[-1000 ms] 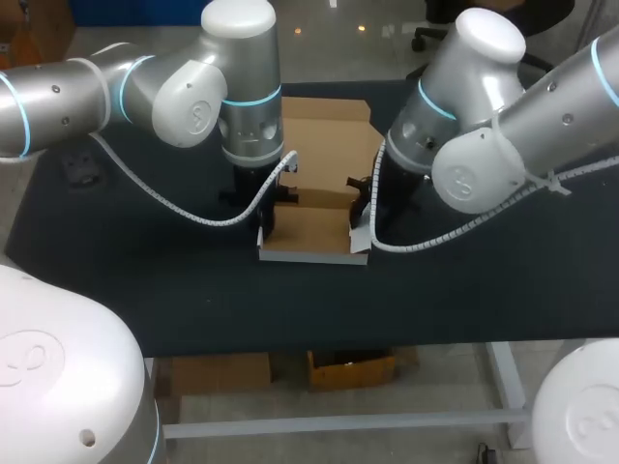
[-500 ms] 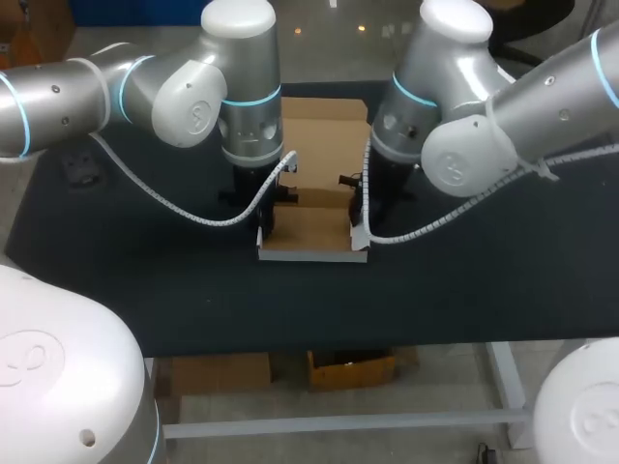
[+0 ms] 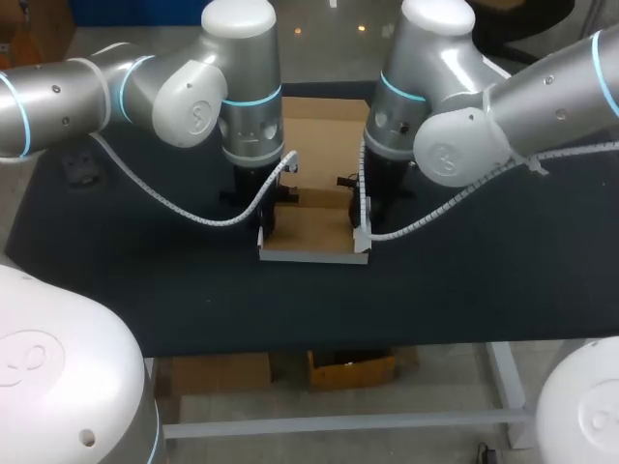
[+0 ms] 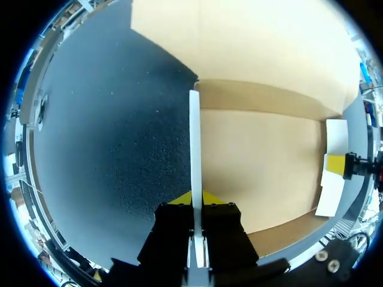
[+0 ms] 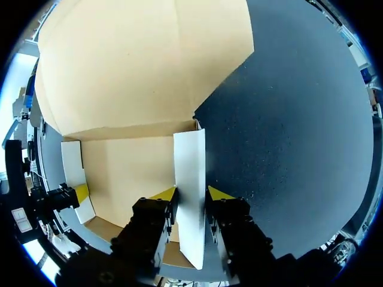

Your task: Assemble the packaging by folding the flat box into shape, placing the metal phone stand inside, and closing the box properly

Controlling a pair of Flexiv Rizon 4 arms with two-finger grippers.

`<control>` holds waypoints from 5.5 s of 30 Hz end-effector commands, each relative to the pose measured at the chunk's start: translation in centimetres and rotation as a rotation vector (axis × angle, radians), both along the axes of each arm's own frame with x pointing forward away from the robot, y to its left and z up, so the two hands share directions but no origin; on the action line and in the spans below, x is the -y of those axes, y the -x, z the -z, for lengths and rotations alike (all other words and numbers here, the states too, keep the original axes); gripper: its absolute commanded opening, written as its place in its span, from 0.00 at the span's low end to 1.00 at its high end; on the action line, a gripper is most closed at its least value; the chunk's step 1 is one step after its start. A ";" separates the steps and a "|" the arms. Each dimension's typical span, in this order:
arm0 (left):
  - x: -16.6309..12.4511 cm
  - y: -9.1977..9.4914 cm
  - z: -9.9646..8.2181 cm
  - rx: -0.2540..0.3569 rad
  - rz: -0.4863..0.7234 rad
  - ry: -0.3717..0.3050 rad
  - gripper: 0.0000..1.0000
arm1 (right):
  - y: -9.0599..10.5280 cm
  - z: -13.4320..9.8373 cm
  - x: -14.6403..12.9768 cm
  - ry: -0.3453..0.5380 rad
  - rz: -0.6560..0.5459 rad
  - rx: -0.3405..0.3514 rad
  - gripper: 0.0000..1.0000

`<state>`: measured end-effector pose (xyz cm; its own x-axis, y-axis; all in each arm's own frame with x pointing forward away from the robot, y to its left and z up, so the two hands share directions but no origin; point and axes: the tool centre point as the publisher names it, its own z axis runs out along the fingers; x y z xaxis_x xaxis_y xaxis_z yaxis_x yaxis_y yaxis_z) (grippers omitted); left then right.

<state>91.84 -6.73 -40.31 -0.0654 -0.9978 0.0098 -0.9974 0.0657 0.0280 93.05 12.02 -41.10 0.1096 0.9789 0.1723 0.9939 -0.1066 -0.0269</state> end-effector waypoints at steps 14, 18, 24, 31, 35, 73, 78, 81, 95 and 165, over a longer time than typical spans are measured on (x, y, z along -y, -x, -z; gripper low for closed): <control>0.1 0.0 -0.1 0.001 -0.001 -0.006 0.00 | -0.5 0.3 0.8 0.085 0.023 -0.034 0.15; 0.1 0.0 -0.1 0.001 -0.001 -0.006 0.00 | -0.5 0.4 0.9 0.095 0.020 -0.035 0.15; 0.1 0.0 -0.1 0.001 -0.001 -0.006 0.00 | -0.2 0.4 1.2 0.094 0.003 -0.037 0.15; 0.1 0.0 -0.1 0.001 -0.001 -0.006 0.00 | 0.0 0.5 1.5 0.087 -0.016 -0.032 0.15; 0.1 0.0 -0.1 0.001 -0.001 -0.006 0.00 | 0.1 0.5 1.6 0.082 -0.018 -0.030 0.14; 0.1 0.0 -0.1 0.001 -0.001 -0.006 0.00 | 0.0 1.4 1.0 0.233 0.102 -0.030 0.00; 0.1 0.0 -0.1 0.001 -0.001 -0.006 0.00 | 0.1 1.4 1.1 0.244 0.104 -0.023 0.00; 0.1 0.0 -0.1 0.001 -0.001 -0.006 0.00 | 0.2 1.4 1.2 0.268 0.108 -0.014 0.00; 0.1 0.0 -0.1 0.001 -0.001 -0.006 0.00 | 0.6 1.5 1.3 0.343 0.143 0.037 0.00; 0.1 0.0 -0.1 0.001 -0.001 -0.006 0.00 | 1.7 0.2 1.7 0.085 0.145 0.108 0.33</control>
<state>91.79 -6.79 -40.32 -0.0651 -0.9978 0.0093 -0.9975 0.0653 0.0277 91.96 10.79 -41.38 0.2234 0.9717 0.0773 0.9742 -0.2252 0.0152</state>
